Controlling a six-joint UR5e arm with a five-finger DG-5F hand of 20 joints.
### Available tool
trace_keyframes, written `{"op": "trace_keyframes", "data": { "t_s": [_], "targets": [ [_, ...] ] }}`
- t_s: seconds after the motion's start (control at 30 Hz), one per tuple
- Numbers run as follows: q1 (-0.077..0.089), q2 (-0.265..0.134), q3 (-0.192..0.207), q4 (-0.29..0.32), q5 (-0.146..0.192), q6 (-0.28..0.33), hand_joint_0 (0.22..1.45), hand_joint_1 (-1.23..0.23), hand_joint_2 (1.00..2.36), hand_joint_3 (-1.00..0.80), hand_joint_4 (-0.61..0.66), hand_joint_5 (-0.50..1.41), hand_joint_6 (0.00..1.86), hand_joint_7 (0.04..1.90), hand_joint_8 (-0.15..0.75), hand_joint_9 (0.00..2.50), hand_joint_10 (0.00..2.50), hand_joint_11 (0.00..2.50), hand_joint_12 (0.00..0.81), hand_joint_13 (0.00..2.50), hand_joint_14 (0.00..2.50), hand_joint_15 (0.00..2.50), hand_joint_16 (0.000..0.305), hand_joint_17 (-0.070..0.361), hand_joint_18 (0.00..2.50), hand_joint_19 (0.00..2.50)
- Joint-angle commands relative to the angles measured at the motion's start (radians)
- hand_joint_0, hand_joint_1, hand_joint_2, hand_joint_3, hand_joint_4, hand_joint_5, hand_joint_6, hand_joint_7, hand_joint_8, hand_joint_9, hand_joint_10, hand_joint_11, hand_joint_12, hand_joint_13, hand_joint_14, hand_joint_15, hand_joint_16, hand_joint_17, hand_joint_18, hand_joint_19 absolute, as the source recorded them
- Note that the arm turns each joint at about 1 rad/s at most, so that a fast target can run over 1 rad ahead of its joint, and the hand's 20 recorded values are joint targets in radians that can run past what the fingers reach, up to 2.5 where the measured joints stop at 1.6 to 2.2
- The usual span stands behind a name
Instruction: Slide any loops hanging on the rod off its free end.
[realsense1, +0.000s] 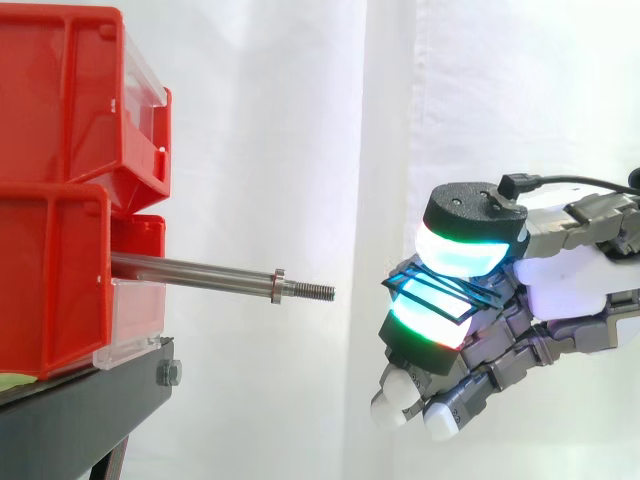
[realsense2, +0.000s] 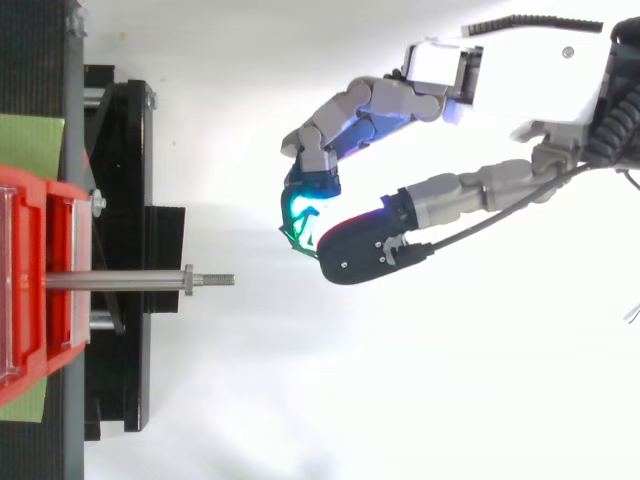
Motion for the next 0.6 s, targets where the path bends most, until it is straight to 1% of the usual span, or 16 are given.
{"op": "trace_keyframes", "data": {
  "t_s": [0.0,0.03,0.1,0.23,0.3,0.33,0.37,0.53,0.57],
  "targets": [
    [0.0,0.001,-0.001,-0.001,0.0,0.003,0.55,-0.72,1.02,-0.11,0.11,-0.15,0.91,1.06,0.273,0.64,0.02,0.43,0.335,0.45,0.01,0.2,0.047,0.107,0.45,0.3],
    [0.0,0.001,-0.001,-0.001,0.0,0.003,0.55,-0.73,1.02,-0.1,0.09,-0.15,0.92,1.04,0.273,0.64,0.02,0.42,0.335,0.45,0.01,0.2,0.047,0.107,0.45,0.3],
    [0.001,-0.001,0.001,-0.003,0.0,0.003,0.56,-0.75,1.02,-0.12,0.08,-0.16,0.93,0.99,0.272,0.63,0.02,0.43,0.336,0.45,0.01,0.2,0.047,0.107,0.46,0.31],
    [0.0,0.001,0.001,-0.003,0.0,0.007,0.58,-0.79,1.01,-0.33,0.15,-0.17,0.93,0.94,0.268,0.63,0.02,0.43,0.335,0.45,0.01,0.2,0.048,0.107,0.47,0.31],
    [-0.002,0.001,0.002,-0.003,0.0,0.01,0.56,-0.75,1.01,-0.41,0.16,-0.17,0.92,0.91,0.267,0.63,0.02,0.42,0.338,0.46,0.01,0.19,0.048,0.109,0.49,0.31],
    [-0.002,-0.001,0.007,-0.006,-0.002,0.01,0.55,-0.71,1.0,-0.45,0.16,-0.16,0.92,0.89,0.268,0.63,0.02,0.43,0.339,0.46,0.01,0.2,0.049,0.11,0.49,0.31],
    [-0.002,-0.001,0.009,-0.01,-0.002,0.012,0.54,-0.64,1.0,-0.49,0.15,-0.16,0.91,0.92,0.273,0.65,0.02,0.42,0.341,0.46,0.01,0.2,0.049,0.111,0.49,0.31],
    [-0.002,0.001,0.013,-0.019,-0.003,0.01,0.55,-0.49,1.0,-0.5,0.14,-0.14,0.89,0.98,0.266,0.7,0.02,0.42,0.334,0.46,0.01,0.19,0.048,0.108,0.48,0.32],
    [-0.002,0.001,0.013,-0.019,-0.003,0.012,0.56,-0.48,1.0,-0.45,0.13,-0.14,0.89,0.98,0.266,0.7,0.02,0.41,0.332,0.46,0.01,0.19,0.047,0.107,0.48,0.32]
  ]
}}
